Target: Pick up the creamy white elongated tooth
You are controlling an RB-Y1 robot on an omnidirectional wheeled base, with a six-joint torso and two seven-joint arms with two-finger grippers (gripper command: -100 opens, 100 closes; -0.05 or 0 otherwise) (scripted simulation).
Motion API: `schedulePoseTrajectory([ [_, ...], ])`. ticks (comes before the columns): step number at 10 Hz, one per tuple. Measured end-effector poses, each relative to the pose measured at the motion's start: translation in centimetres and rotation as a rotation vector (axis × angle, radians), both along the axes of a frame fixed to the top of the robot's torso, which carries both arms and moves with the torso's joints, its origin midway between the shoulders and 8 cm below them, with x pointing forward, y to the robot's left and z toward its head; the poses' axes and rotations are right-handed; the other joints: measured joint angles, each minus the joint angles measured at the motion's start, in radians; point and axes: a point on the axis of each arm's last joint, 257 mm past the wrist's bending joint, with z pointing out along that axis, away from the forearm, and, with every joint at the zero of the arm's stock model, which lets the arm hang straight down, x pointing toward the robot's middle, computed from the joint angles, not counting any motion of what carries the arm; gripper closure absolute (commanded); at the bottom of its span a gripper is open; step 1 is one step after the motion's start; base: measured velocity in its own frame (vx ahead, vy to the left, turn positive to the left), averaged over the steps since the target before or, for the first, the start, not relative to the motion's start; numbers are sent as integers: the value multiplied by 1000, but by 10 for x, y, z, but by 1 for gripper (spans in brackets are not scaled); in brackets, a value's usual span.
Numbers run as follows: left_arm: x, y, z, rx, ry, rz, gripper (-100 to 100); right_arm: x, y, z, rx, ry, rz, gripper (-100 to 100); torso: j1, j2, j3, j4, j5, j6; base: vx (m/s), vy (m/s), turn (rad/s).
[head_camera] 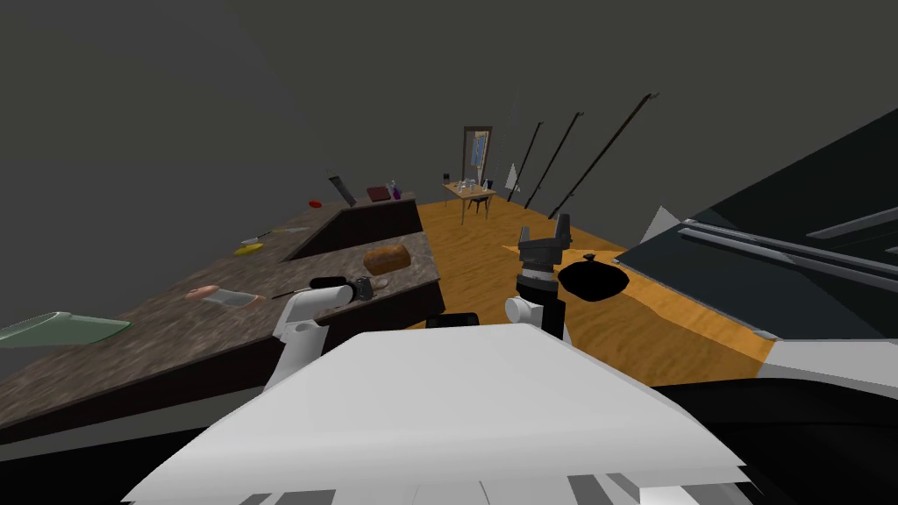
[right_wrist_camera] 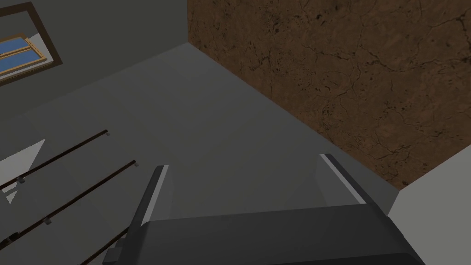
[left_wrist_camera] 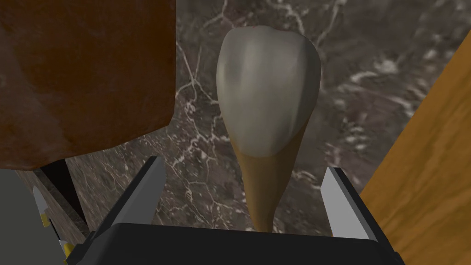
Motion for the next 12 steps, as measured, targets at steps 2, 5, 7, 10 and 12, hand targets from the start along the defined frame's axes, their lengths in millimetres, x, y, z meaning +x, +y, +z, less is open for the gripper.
schedulePoseTrajectory([
  [2, 2, 0, -2, 0, -2, 9, 100, 0, 0, 0, 0, 0, 0, 0, -1, -1, -1, 0, 0, 0, -6, 5, -6],
  [5, 2, 1, -1, 0, -3, 9, 100, 0, 0, 0, 0, 0, 0, 0, -2, -3, -2, -1, 0, 0, 0, 0, 0],
  [7, 2, 0, -1, 0, -3, 9, 0, 0, 0, 0, 0, 0, 0, 0, -2, -2, -2, -1, 0, 0, 0, 0, 0],
  [10, -1, -1, 4, -2, -3, -8, 100, 0, 0, 0, 0, 0, 0, 0, -4, -4, -3, -1, -1, -1, 36, -32, 121],
  [12, -3, -3, 6, -2, 0, -25, 100, 0, 0, 0, 0, 0, 0, 0, -4, -4, -3, -1, -1, 0, 37, -27, 64],
])
